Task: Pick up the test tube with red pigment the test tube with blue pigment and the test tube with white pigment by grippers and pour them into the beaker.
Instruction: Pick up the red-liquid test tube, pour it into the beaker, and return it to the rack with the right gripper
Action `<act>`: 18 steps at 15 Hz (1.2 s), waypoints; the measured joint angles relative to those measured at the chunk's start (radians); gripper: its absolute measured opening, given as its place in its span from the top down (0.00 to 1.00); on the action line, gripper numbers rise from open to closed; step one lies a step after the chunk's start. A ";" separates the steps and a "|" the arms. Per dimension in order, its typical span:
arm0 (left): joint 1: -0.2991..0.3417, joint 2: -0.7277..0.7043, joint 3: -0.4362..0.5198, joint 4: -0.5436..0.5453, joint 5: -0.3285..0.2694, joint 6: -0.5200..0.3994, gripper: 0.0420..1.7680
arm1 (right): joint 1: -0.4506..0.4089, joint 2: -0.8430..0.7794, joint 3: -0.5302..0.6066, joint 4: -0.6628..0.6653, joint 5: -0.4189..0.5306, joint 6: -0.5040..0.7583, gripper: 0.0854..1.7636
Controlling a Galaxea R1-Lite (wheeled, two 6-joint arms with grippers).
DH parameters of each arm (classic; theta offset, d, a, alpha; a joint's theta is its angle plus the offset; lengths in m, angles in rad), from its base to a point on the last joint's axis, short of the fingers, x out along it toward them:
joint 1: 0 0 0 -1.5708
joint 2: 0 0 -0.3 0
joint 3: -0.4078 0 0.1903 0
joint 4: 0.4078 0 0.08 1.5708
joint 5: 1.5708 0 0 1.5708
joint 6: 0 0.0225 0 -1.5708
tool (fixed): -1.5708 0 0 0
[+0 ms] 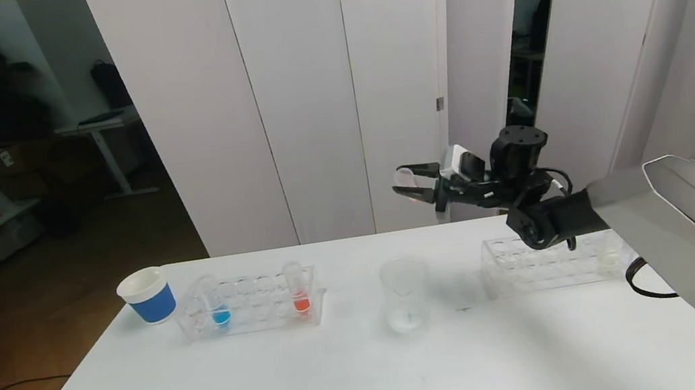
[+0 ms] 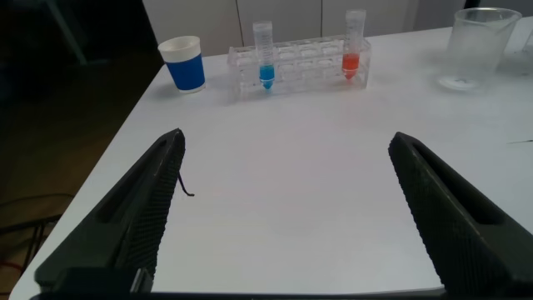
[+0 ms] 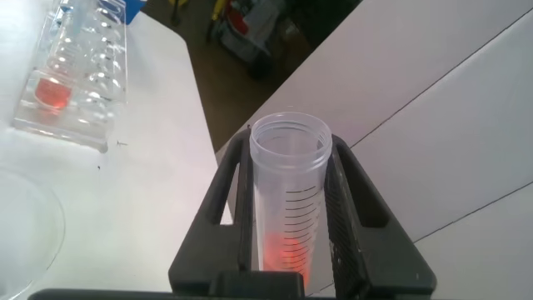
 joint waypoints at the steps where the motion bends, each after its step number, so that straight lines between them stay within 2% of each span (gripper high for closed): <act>1: 0.000 0.000 0.000 0.000 0.000 0.000 0.01 | 0.000 -0.006 0.041 -0.008 0.005 -0.027 0.70; 5: 0.000 0.000 0.000 0.000 0.000 0.000 0.01 | 0.006 -0.028 0.160 -0.100 0.041 -0.060 0.70; 10: 0.000 0.000 0.000 0.000 0.000 0.000 0.01 | 0.032 -0.037 0.187 -0.099 0.045 -0.122 0.70; 15: 0.000 0.000 0.000 0.000 0.000 0.000 0.01 | 0.047 -0.061 0.276 -0.094 0.059 -0.226 0.70; 18: 0.000 0.000 0.000 0.000 0.000 0.000 0.01 | 0.048 -0.067 0.288 -0.091 0.067 -0.265 0.70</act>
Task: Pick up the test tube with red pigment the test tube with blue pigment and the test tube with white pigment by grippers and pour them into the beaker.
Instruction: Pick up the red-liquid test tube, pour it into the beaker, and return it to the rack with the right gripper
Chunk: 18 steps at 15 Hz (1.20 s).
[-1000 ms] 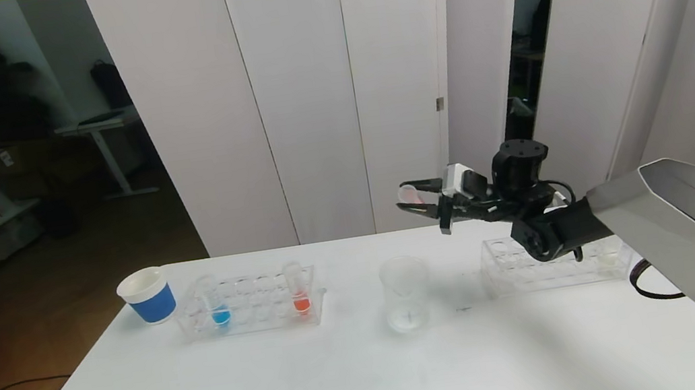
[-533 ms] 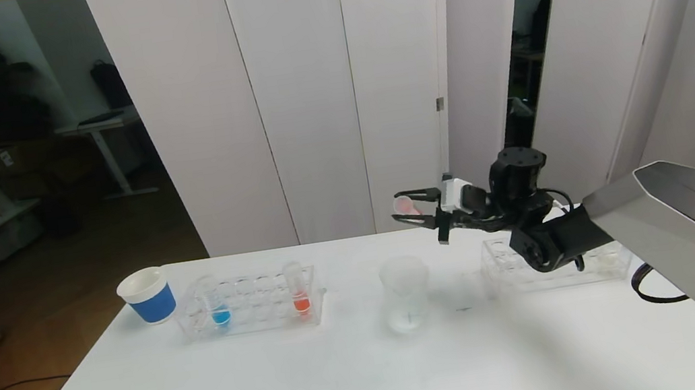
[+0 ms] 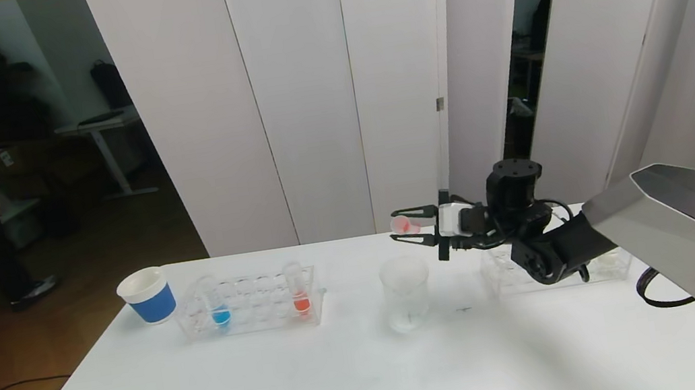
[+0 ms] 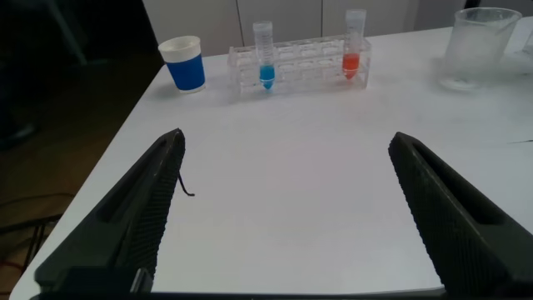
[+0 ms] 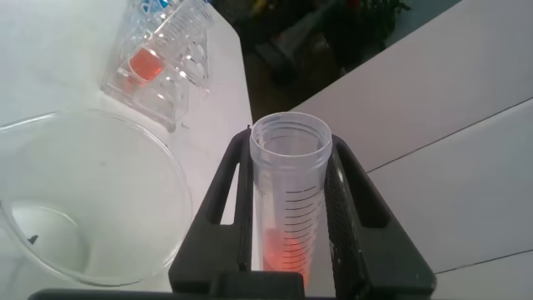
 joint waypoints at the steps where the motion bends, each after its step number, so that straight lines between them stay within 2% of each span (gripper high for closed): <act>1: 0.000 0.000 0.000 0.000 0.000 0.000 0.01 | -0.002 -0.001 0.000 0.007 0.001 -0.017 0.70; 6: 0.000 0.000 0.000 0.000 0.000 0.000 0.01 | -0.023 -0.014 -0.011 0.123 0.028 -0.156 0.70; 13: 0.000 0.000 0.000 0.000 0.000 0.000 0.01 | -0.020 -0.030 -0.021 0.152 0.045 -0.230 0.70; 18: 0.000 0.000 0.000 0.000 0.000 0.000 0.01 | -0.022 -0.032 -0.092 0.317 0.043 -0.386 0.70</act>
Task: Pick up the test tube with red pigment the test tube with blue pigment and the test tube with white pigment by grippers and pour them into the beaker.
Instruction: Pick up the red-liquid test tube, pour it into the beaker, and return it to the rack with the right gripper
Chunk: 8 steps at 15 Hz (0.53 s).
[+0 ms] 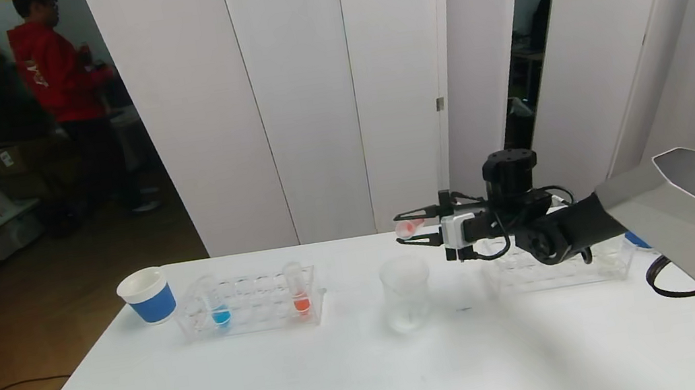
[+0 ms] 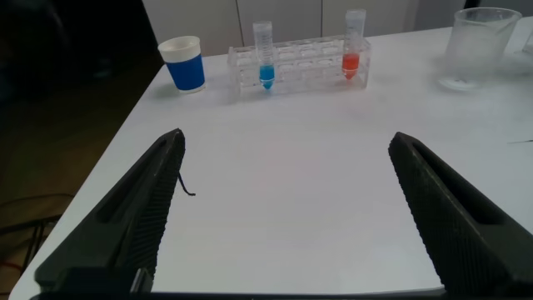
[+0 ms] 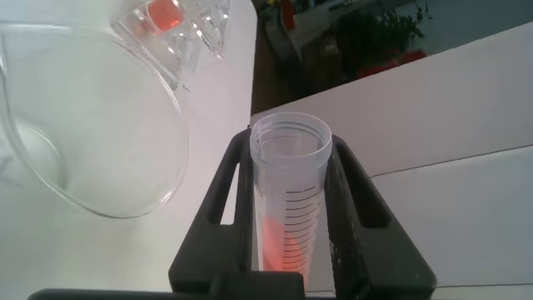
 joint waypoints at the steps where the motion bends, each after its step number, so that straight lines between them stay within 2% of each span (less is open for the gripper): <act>1: 0.000 0.000 0.000 0.000 0.000 0.000 0.01 | -0.003 0.000 -0.015 0.025 0.000 -0.027 0.70; 8: 0.000 0.000 0.000 0.000 0.000 0.000 0.01 | 0.015 -0.001 -0.039 0.042 0.000 -0.064 0.70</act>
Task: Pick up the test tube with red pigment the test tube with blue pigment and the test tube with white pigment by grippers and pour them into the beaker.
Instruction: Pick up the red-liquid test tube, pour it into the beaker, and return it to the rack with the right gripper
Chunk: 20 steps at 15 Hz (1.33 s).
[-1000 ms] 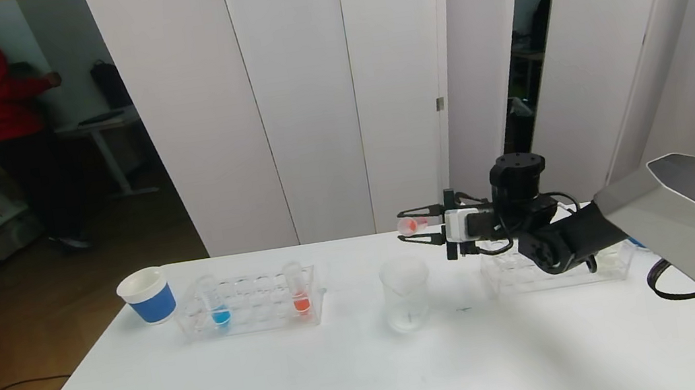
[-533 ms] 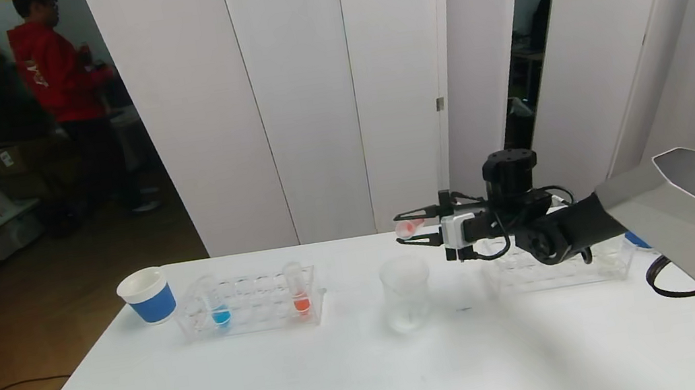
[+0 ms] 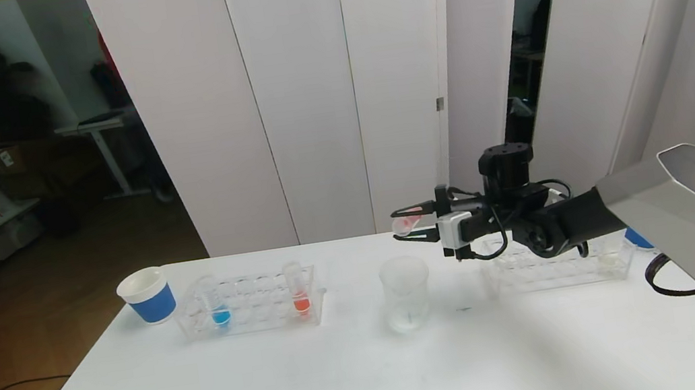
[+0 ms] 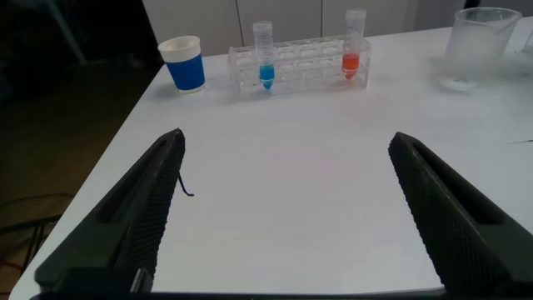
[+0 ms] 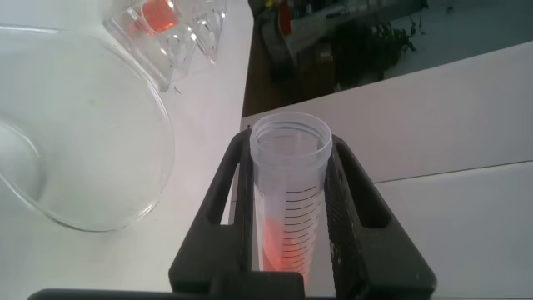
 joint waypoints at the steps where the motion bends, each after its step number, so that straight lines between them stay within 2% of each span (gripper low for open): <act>1: 0.000 0.000 0.000 0.000 0.000 0.000 0.01 | 0.004 -0.001 0.001 0.000 0.000 -0.002 0.70; 4: 0.000 0.000 0.000 0.000 0.000 0.000 0.01 | 0.009 -0.007 0.007 0.025 0.001 -0.040 0.70; 8: 0.000 0.000 0.000 0.000 0.000 0.000 0.01 | 0.009 -0.023 0.004 0.146 0.000 -0.165 0.70; 14: 0.000 0.000 0.000 0.000 0.000 0.000 0.01 | 0.009 -0.041 0.001 0.166 0.000 -0.213 0.70; 20: 0.000 0.000 0.000 0.000 0.000 0.000 0.01 | 0.008 -0.060 -0.005 0.259 -0.001 -0.314 0.70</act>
